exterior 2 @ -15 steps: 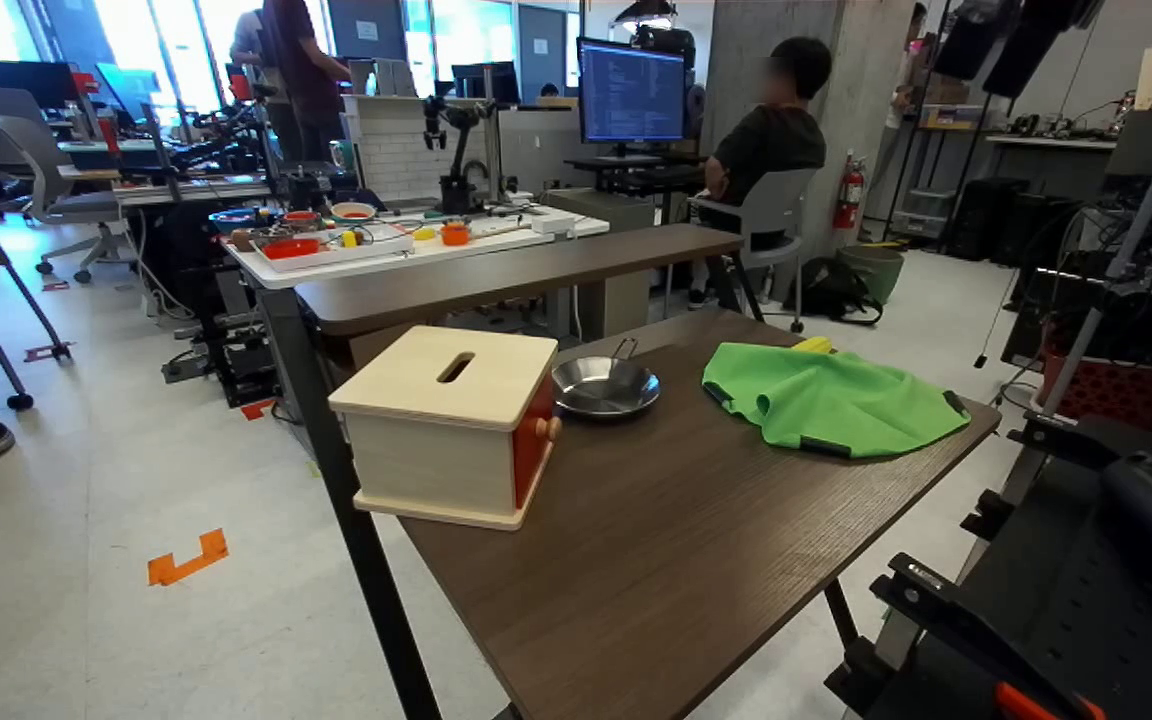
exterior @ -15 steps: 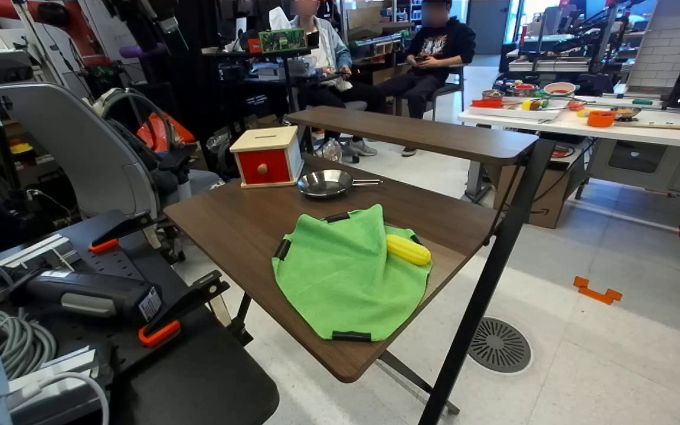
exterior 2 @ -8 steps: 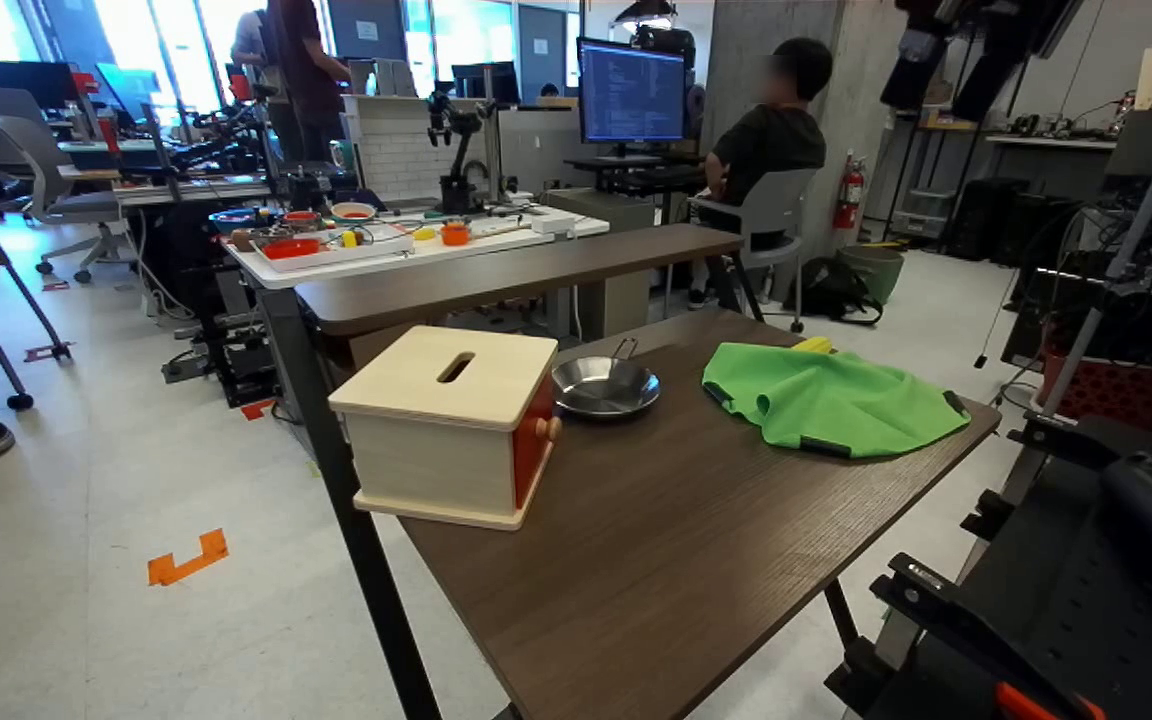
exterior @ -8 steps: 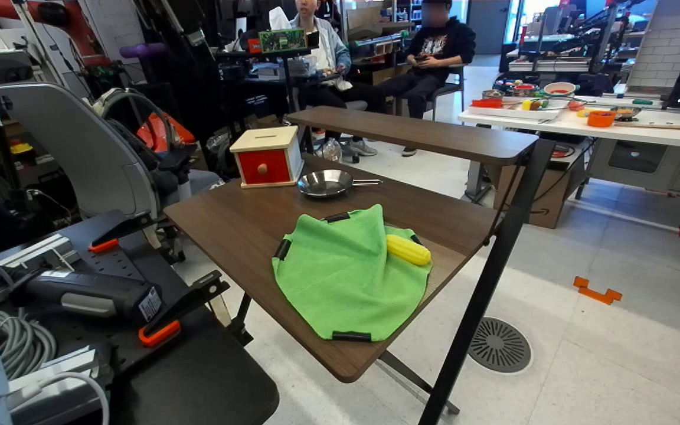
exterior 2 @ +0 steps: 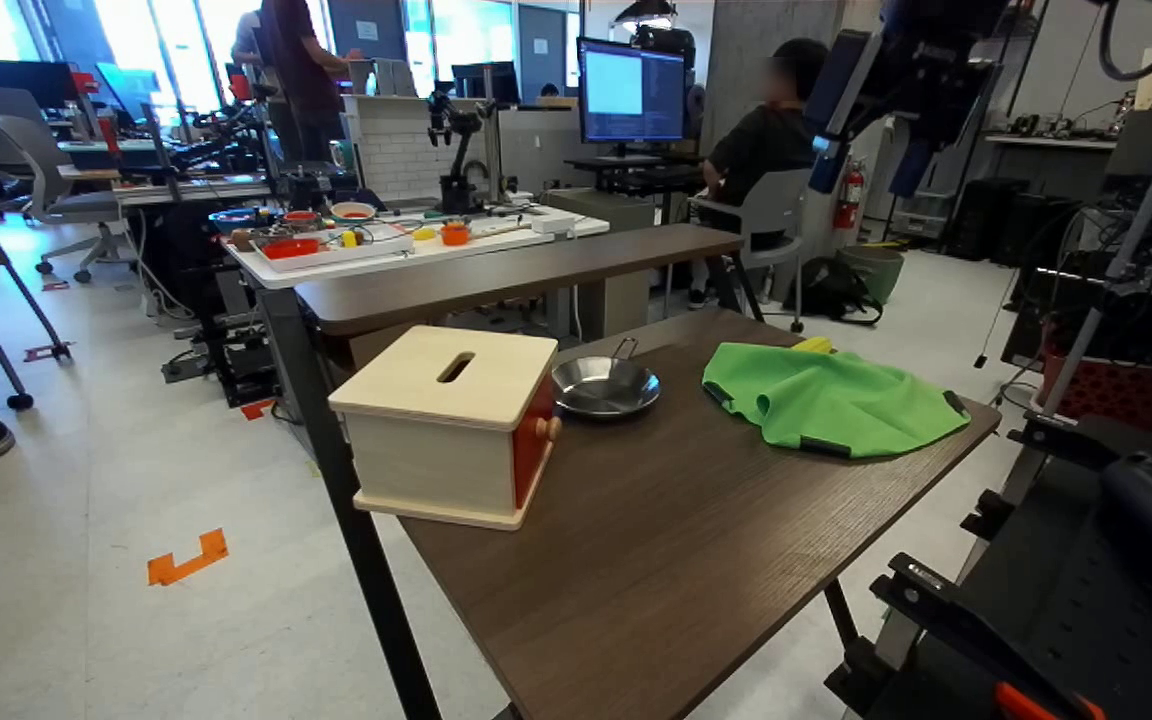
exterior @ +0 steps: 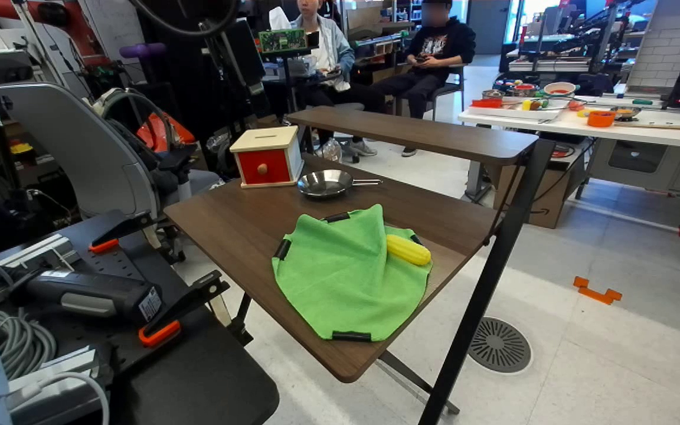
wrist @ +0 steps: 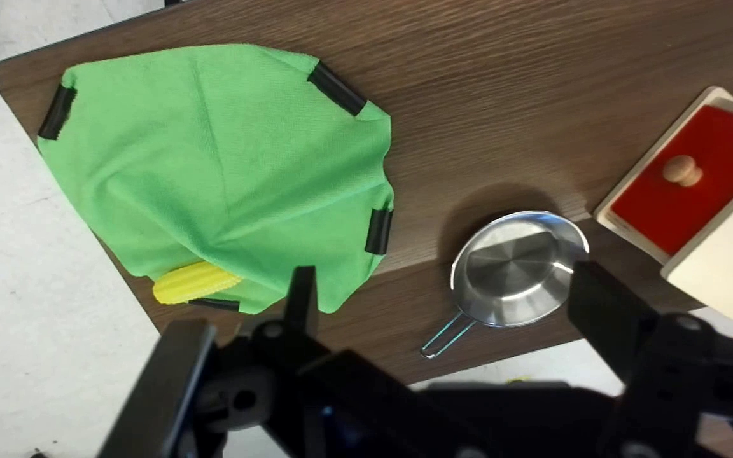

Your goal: Put the yellow object on the pan

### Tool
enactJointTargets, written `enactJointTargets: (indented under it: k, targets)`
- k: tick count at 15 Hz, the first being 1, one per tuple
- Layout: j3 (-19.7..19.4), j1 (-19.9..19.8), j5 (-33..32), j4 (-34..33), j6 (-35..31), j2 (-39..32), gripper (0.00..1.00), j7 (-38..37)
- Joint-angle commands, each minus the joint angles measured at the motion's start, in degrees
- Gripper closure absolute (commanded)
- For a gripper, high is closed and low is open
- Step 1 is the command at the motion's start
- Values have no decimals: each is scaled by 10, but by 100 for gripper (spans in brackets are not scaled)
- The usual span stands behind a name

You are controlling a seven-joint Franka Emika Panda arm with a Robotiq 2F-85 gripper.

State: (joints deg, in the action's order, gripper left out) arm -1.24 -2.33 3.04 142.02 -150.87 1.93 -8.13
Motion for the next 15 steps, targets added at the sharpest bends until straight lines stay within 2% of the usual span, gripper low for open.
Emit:
enactJointTargets:
  k: [1, 4, 11, 15]
  targets:
    - [-12, -7, 12, -62, -10, -87, 0, -20]
    - [-24, -17, 43, -93, -8, -140, 0, -25]
    - [-65, -41, 104, -162, 43, -244, 0, -134]
    - [-78, -58, 134, -226, 78, -303, 0, -175]
